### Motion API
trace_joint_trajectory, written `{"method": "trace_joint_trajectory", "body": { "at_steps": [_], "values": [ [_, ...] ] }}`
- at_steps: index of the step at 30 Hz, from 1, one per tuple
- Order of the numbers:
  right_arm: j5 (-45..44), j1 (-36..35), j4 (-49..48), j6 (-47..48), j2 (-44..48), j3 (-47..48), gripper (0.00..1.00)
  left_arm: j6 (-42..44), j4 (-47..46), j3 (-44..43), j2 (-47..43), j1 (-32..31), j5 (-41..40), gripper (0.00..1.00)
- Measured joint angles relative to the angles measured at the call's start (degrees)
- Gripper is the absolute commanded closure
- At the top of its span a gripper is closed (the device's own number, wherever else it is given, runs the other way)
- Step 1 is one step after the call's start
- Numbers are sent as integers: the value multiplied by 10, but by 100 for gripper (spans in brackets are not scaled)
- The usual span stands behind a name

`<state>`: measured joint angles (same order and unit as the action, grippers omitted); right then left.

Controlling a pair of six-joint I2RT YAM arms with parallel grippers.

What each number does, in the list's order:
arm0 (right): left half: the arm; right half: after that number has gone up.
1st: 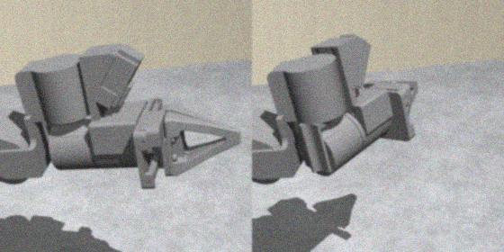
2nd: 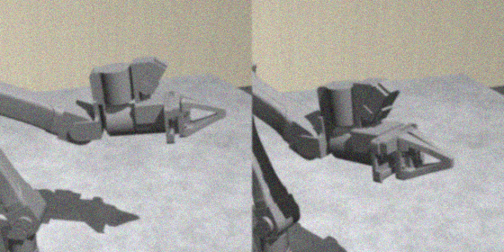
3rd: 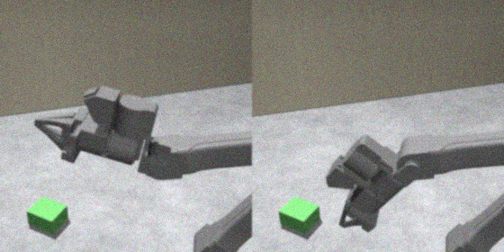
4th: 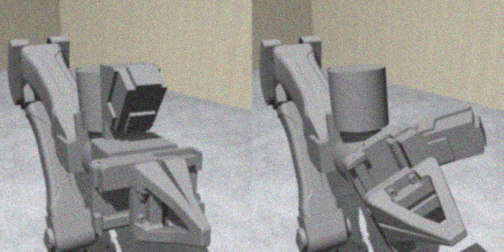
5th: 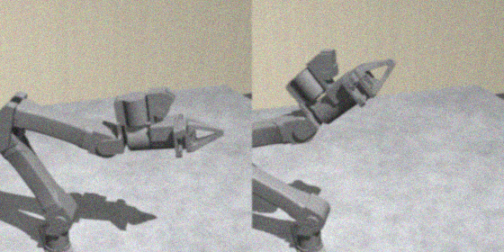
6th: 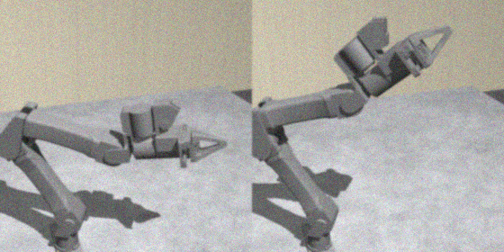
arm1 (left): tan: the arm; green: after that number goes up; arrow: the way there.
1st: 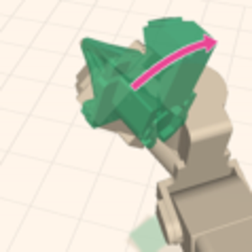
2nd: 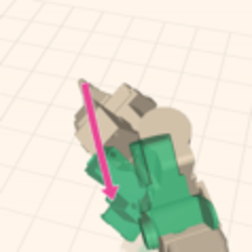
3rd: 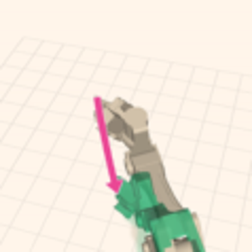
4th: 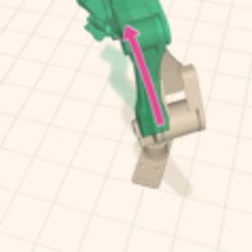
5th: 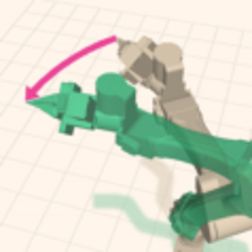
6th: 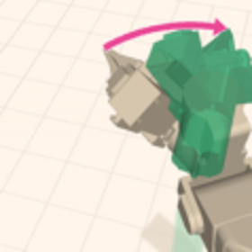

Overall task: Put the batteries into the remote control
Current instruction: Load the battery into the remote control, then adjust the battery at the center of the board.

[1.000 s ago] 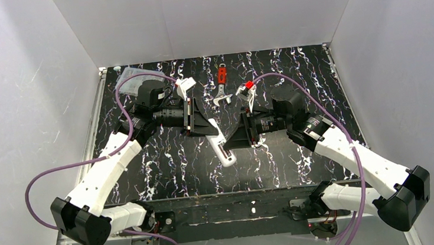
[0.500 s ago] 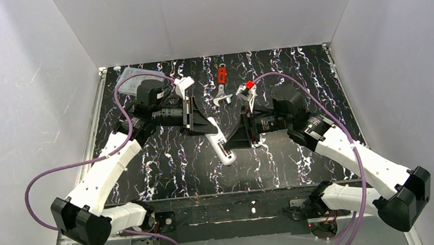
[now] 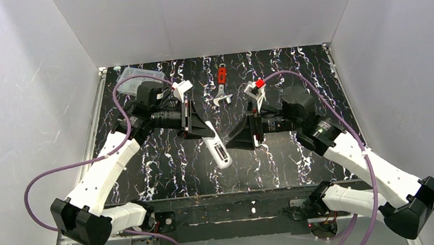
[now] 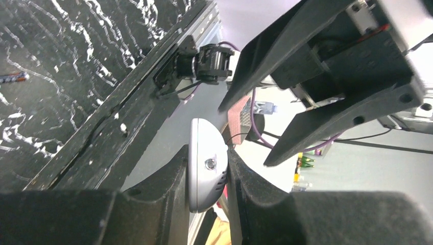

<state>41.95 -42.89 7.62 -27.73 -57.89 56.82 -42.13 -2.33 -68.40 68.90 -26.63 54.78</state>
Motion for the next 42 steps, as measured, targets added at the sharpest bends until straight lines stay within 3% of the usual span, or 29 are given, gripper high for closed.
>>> {"method": "trace_joint_trajectory", "body": {
  "at_steps": [9,17,26,30,38,42],
  "values": [
    [-246,15,73,-2,44,-18,27,61,107,-44,-6,5,-42,100],
    [-405,39,212,-19,-37,-25,25,64,111,-40,-17,10,-61,100],
    [-397,37,200,0,-31,-111,40,65,64,9,-87,17,-108,100],
    [-389,15,177,6,-78,-125,39,64,56,16,-104,21,-132,100],
    [-421,-106,124,67,-182,-123,36,59,49,23,-104,25,-150,100],
    [-426,-116,61,107,-223,-125,36,60,53,23,-104,26,-155,100]
  ]
}}
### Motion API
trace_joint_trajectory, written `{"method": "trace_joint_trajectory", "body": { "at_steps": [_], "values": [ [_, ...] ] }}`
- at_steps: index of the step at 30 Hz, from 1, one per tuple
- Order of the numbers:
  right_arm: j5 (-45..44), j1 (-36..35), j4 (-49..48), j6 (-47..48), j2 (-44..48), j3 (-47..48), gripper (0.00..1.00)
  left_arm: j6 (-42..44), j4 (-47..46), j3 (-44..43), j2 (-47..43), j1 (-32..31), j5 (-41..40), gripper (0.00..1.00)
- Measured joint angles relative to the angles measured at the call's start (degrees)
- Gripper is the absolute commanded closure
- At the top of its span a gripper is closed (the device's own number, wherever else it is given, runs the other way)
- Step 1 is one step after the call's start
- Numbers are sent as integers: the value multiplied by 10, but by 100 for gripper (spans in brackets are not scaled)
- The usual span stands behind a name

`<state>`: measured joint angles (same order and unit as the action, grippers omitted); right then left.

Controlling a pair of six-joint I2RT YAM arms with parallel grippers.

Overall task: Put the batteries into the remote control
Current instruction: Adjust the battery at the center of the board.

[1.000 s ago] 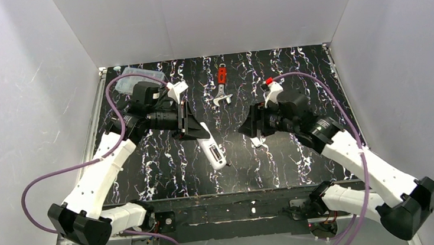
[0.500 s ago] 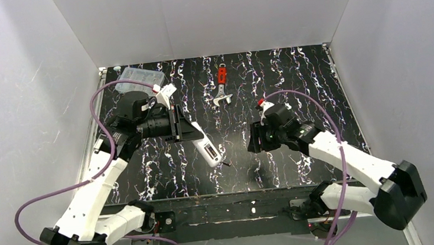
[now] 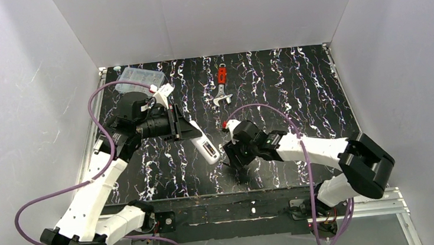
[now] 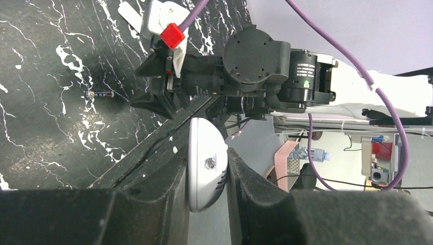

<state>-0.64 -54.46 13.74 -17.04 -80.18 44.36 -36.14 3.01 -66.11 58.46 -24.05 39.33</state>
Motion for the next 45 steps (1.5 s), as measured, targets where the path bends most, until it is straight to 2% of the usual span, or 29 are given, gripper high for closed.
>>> {"method": "trace_joint_trajectory", "body": {
  "at_steps": [9,15,21,32,35,42,43,45],
  "values": [
    [-3,0,-50,77,-82,28,38,2,8,0,-8,4,-10,100],
    [17,-4,-54,98,-96,35,41,6,17,0,-13,6,-13,100],
    [24,-16,-50,109,-122,63,52,6,17,0,-13,7,-13,100],
    [-2,-31,-27,113,-136,70,57,6,21,0,-15,11,-15,100],
    [-12,-34,-21,113,-139,74,63,6,21,0,-16,11,-15,100],
    [-20,-38,-5,115,-148,88,66,6,21,0,-16,11,-15,100],
    [-20,-39,-5,115,-148,88,69,6,21,0,-16,11,-15,100],
    [-20,-42,-5,118,-148,88,82,6,21,0,-16,11,-15,100]
  ]
}}
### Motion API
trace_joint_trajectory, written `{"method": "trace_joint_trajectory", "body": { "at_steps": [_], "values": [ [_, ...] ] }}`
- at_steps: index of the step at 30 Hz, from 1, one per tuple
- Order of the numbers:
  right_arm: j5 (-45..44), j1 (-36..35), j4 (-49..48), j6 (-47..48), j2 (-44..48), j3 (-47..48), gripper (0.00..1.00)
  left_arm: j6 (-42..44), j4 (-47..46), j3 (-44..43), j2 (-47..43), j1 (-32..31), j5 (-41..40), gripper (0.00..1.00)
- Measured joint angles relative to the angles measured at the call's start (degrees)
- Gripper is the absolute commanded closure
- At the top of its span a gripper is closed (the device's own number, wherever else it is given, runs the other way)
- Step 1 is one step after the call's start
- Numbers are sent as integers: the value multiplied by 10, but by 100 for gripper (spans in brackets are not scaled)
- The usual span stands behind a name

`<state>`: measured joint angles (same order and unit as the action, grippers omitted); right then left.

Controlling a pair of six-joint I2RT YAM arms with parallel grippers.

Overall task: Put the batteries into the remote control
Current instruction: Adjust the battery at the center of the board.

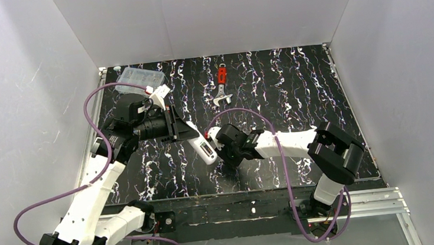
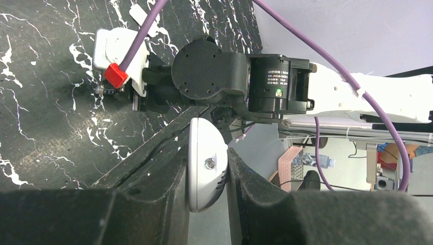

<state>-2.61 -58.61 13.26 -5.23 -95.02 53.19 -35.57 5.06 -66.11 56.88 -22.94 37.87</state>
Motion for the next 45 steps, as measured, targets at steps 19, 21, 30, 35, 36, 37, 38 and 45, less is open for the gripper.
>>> {"method": "trace_joint_trajectory", "body": {
  "at_steps": [19,21,30,35,36,37,38,45],
  "values": [
    [8,74,16,-20,185,-1,99,-6,-5,1,-7,8,-10,100],
    [14,98,6,-16,247,-2,99,-3,-4,1,-10,11,-15,100],
    [136,109,-174,73,492,-98,99,0,-7,1,-17,15,-23,100],
    [243,109,-213,138,516,-100,99,-5,-19,1,-13,16,-19,100],
    [264,109,-216,151,519,-100,99,-6,-22,1,-12,17,-17,100],
    [279,109,-217,161,522,-100,99,-7,-24,1,-10,17,-16,100],
    [294,109,-220,171,524,-99,99,-9,-27,1,-8,18,-16,100],
    [353,109,-236,209,538,-98,99,-15,-35,2,-7,18,-14,100]
  ]
}}
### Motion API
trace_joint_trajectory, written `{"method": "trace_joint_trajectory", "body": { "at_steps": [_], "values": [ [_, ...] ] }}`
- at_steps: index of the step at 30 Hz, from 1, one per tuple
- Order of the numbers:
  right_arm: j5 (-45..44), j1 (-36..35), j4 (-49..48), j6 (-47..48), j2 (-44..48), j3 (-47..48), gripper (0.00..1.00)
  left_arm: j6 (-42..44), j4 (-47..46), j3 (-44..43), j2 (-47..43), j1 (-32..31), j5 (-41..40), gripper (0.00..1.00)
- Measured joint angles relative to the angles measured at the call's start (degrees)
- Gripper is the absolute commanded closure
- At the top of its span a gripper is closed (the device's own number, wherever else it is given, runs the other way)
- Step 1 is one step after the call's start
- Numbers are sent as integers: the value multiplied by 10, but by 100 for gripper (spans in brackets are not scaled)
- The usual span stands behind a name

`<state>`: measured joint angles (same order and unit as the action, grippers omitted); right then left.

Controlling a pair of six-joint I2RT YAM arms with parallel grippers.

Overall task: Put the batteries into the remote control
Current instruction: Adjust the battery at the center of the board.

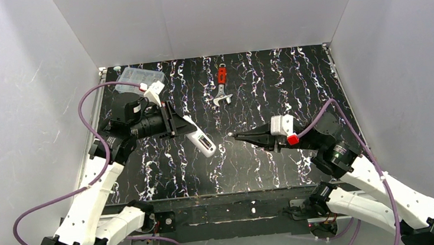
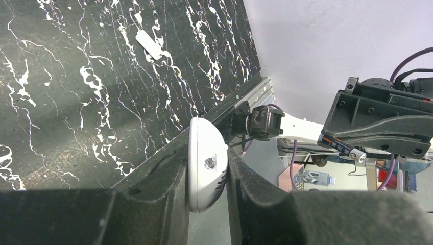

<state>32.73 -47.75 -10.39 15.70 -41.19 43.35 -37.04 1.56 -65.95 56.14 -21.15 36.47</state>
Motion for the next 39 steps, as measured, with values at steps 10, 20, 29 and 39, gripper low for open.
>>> {"method": "trace_joint_trajectory", "body": {
  "at_steps": [10,20,29,39],
  "values": [
    [-137,-2,-34,-105,-20,-20,99,-1,0,4,0,0,0,100],
    [-440,5,148,-335,-271,1,99,7,18,5,-15,0,-6,100],
    [-463,5,268,-470,-462,98,99,11,31,5,-27,1,-14,100],
    [-459,4,336,-494,-559,146,69,10,36,5,-40,4,-19,100]
  ]
}}
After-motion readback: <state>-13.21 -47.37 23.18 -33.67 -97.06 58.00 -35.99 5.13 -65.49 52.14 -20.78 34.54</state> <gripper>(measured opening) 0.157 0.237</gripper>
